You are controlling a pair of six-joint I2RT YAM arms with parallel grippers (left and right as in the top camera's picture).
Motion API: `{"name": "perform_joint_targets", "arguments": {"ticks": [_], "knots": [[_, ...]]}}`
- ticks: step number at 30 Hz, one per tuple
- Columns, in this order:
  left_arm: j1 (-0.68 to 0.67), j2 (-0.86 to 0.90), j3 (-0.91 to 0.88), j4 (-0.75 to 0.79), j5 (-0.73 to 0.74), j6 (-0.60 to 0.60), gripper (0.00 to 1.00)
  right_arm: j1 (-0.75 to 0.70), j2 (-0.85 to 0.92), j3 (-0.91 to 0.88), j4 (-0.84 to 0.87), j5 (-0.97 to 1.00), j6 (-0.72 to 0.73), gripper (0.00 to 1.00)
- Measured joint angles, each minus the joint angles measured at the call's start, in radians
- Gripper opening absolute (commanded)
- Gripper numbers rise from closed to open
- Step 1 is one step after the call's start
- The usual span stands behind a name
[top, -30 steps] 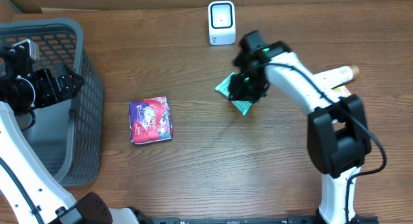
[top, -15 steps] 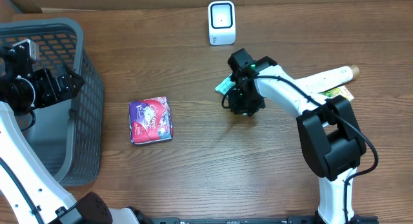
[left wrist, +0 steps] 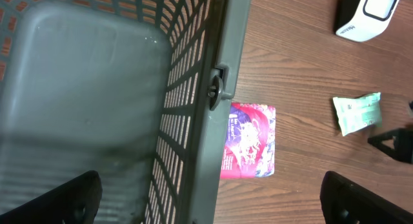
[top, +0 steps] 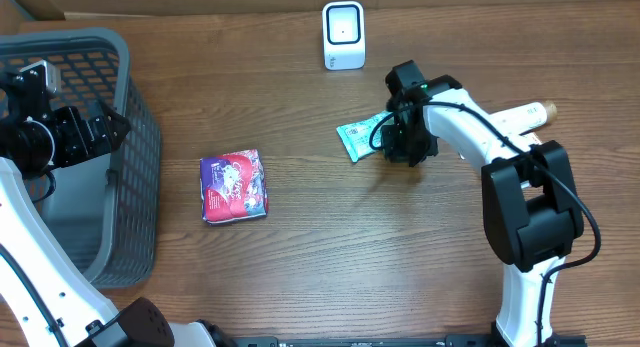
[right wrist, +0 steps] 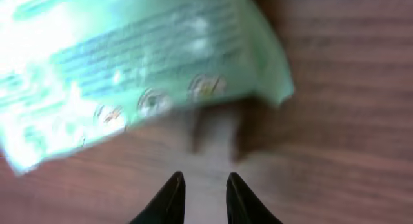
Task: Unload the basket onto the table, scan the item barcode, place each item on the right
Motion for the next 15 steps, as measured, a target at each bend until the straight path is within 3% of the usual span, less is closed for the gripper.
{"name": "perform_joint_targets", "arguments": {"ticks": [2,3,4,5,8,15], "knots": [[0.000,0.000,0.000,0.000,0.000,0.000,1.00,-0.014,0.000,0.033,-0.030,-0.052,-0.027,0.40],[0.000,0.000,0.000,0.000,0.000,0.000,1.00,-0.024,0.000,0.056,-0.042,-0.079,-0.046,0.50],[0.000,0.000,0.000,0.000,0.000,0.000,1.00,-0.035,0.000,0.079,-0.048,-0.100,-0.060,0.68],[0.000,0.000,0.000,0.000,0.000,0.000,1.00,-0.047,0.000,0.100,-0.048,-0.115,-0.073,0.75],[0.000,0.000,0.000,0.000,0.000,0.000,1.00,-0.091,0.000,0.140,0.003,-0.145,-0.110,0.81],[0.000,0.000,0.000,0.000,0.000,0.000,1.00,-0.175,0.002,0.142,0.145,-0.197,-0.171,0.79]]}}
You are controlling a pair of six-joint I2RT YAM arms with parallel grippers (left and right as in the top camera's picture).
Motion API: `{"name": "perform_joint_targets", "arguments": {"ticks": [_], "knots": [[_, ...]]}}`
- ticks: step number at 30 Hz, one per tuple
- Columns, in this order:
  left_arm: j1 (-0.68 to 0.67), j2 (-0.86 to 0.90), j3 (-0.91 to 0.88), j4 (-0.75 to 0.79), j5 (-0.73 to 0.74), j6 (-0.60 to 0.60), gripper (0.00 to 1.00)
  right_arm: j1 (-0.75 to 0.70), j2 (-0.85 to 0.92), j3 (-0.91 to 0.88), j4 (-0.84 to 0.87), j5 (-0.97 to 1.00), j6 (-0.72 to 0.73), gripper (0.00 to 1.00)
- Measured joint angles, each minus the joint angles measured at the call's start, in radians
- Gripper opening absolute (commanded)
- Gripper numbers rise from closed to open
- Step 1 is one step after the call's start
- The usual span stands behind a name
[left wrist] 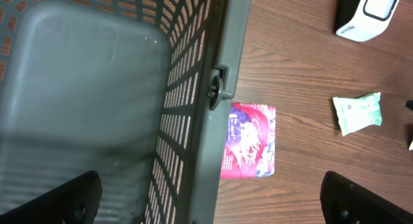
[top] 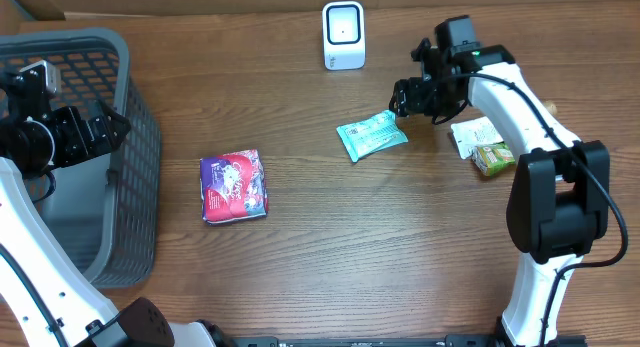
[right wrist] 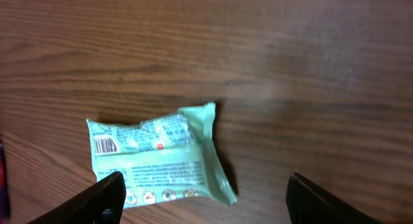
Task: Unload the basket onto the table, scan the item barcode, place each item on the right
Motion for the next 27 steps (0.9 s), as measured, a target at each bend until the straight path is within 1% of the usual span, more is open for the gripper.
{"name": "perform_joint_targets", "arguments": {"ticks": [4,10,18,20,22,24,26,27], "knots": [[0.000,0.000,0.000,0.000,0.000,0.000,1.00,0.003,0.035,0.000,0.027,-0.048,-0.043,0.77],[0.000,0.000,0.000,0.000,0.000,0.000,1.00,0.017,0.140,0.005,0.025,-0.090,-0.071,0.74],[0.000,0.000,0.000,0.000,0.000,0.000,1.00,0.020,0.146,0.006,0.002,-0.148,-0.080,0.72],[0.000,0.000,0.000,0.000,0.000,0.000,1.00,0.030,0.146,-0.001,0.008,-0.159,-0.080,0.72],[0.000,0.000,0.000,0.000,0.000,0.000,1.00,0.046,0.144,-0.014,0.031,-0.167,-0.080,0.70],[0.000,0.000,0.000,0.000,0.000,0.000,1.00,0.064,0.138,-0.034,0.053,-0.169,-0.080,0.65],[0.000,0.000,0.000,0.000,0.000,0.000,0.99,0.081,0.129,-0.059,0.083,-0.163,-0.073,0.55],[0.000,0.000,0.000,0.000,0.000,0.000,1.00,0.087,0.125,-0.071,0.097,-0.161,-0.070,0.47]]}}
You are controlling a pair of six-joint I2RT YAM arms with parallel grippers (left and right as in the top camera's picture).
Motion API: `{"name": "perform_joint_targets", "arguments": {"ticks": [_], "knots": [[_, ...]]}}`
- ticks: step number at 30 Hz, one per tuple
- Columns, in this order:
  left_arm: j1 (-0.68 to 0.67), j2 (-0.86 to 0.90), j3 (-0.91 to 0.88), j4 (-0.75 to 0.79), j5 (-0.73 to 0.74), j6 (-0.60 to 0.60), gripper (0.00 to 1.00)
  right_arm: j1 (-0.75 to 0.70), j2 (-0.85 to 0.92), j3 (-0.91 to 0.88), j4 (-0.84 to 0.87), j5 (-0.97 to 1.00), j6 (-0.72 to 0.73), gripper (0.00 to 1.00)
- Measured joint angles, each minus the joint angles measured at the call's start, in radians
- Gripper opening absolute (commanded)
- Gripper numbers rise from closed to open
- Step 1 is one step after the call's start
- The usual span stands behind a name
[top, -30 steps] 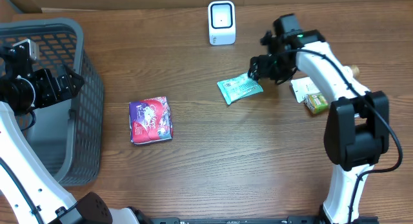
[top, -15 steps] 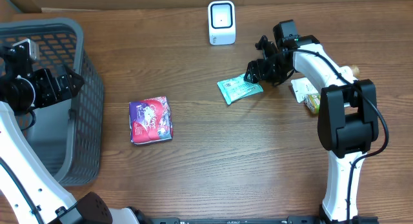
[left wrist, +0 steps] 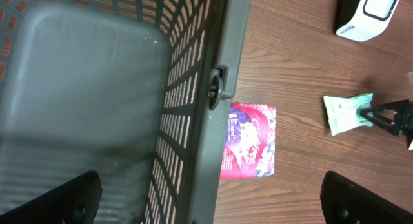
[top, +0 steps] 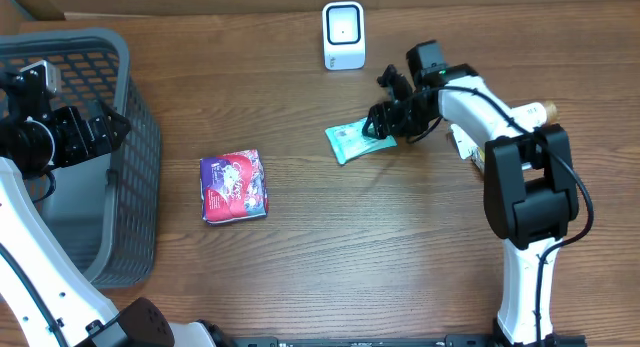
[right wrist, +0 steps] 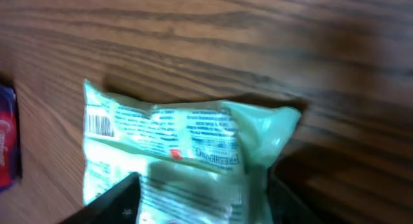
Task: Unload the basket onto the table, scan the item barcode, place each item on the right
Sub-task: 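Lift the tissue pack and hold it up to the white scanner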
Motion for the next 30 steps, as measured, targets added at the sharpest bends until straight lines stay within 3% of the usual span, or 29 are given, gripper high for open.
{"name": "perform_joint_targets", "arguments": {"ticks": [3,8,15,22,30], "knots": [[0.000,0.000,0.000,0.000,0.000,0.000,1.00,0.008,-0.008,-0.042,0.044,-0.006,0.025,0.22],[0.000,0.000,0.000,0.000,0.000,0.000,1.00,0.004,-0.019,-0.083,0.095,-0.036,0.084,0.04],[0.000,0.000,0.000,0.000,0.000,0.000,1.00,0.003,-0.019,-0.079,0.073,-0.045,0.100,0.04],[0.000,0.000,0.000,0.000,0.000,0.000,0.99,0.003,-0.019,-0.040,-0.116,-0.069,0.086,0.04],[0.000,0.000,0.000,0.000,0.000,0.000,1.00,0.011,-0.150,-0.040,-0.095,0.027,0.072,0.04]]}}
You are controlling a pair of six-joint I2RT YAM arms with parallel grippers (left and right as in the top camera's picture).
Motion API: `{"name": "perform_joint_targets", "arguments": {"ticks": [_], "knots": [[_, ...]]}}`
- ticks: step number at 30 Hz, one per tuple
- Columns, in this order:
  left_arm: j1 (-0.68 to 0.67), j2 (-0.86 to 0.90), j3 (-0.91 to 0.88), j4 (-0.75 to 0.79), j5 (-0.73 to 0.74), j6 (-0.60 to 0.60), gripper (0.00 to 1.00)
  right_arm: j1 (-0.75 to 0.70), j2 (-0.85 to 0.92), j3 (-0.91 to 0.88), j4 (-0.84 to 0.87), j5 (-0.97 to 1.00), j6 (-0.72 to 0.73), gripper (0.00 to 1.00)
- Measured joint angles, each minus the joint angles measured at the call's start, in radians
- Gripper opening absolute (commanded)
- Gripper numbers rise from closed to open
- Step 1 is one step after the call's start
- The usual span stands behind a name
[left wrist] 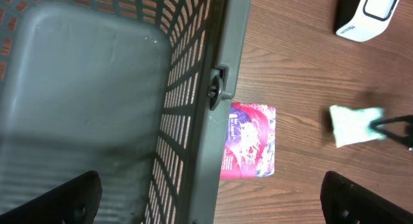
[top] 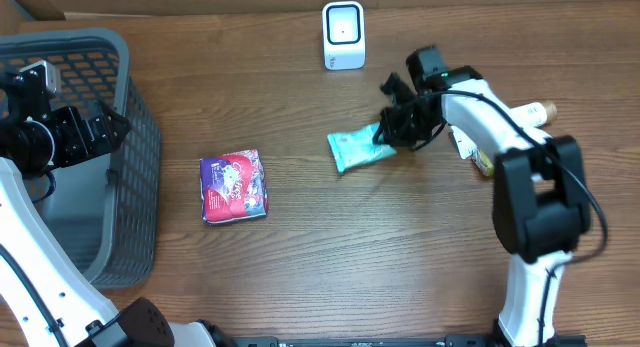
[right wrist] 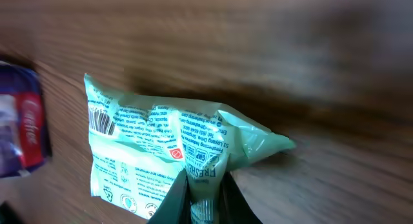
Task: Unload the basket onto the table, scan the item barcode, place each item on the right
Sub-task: 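Lift the tissue pack and hold it up to the white scanner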
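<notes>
The mint-green wipes packet (top: 355, 150) hangs over the table's middle, its barcode showing at the left end (right wrist: 100, 117). My right gripper (right wrist: 205, 195) is shut on the packet's back seam flap, at the packet's right end (top: 392, 137). The white barcode scanner (top: 343, 35) stands upright at the far edge, behind the packet. My left gripper (left wrist: 206, 198) is open over the grey basket (left wrist: 84, 108), its dark fingertips (left wrist: 61, 195) at the frame's lower corners. The packet appears blurred (left wrist: 352, 126) in the left wrist view.
A purple-and-red snack pack (top: 234, 186) lies left of centre, next to the basket (top: 95, 157). More packets (top: 475, 147) and a tube-like item (top: 530, 114) lie at the right, behind my right arm.
My right gripper, then open astride the packet's end, is now shut on its seam flap. The packet has shifted slightly and looks blurred in the left wrist view. Left arm unchanged.
My right gripper was shut, nothing in it, just right of the green packet. Then it was open and drawn back up to the right, packet alone on the table. Then it straddled the packet's right end, and now it is shut on the seam. My left arm stayed over the basket.
</notes>
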Motion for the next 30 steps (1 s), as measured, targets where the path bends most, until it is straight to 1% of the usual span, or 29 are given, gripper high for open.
{"name": "perform_joint_targets", "arguments": {"ticks": [7,10,18,23,26,30], "knots": [[0.000,0.000,0.000,0.000,0.000,0.000,0.99,0.074,-0.329,0.009,0.034,0.194,-0.003,0.04],[0.000,0.000,0.000,0.000,0.000,0.000,0.99,0.109,-0.405,0.017,0.048,0.256,-0.004,0.04],[0.000,0.000,0.000,0.000,0.000,0.000,1.00,0.138,-0.435,0.018,0.078,0.342,0.007,0.04],[0.000,0.000,0.000,0.000,0.000,0.000,1.00,0.138,-0.435,0.018,0.161,0.394,0.073,0.04],[0.000,0.000,0.000,0.000,0.000,0.000,1.00,0.138,-0.435,0.018,0.207,0.461,0.105,0.04],[0.000,0.000,0.000,0.000,0.000,0.000,1.00,0.143,-0.435,0.018,0.266,0.553,0.109,0.04]]}}
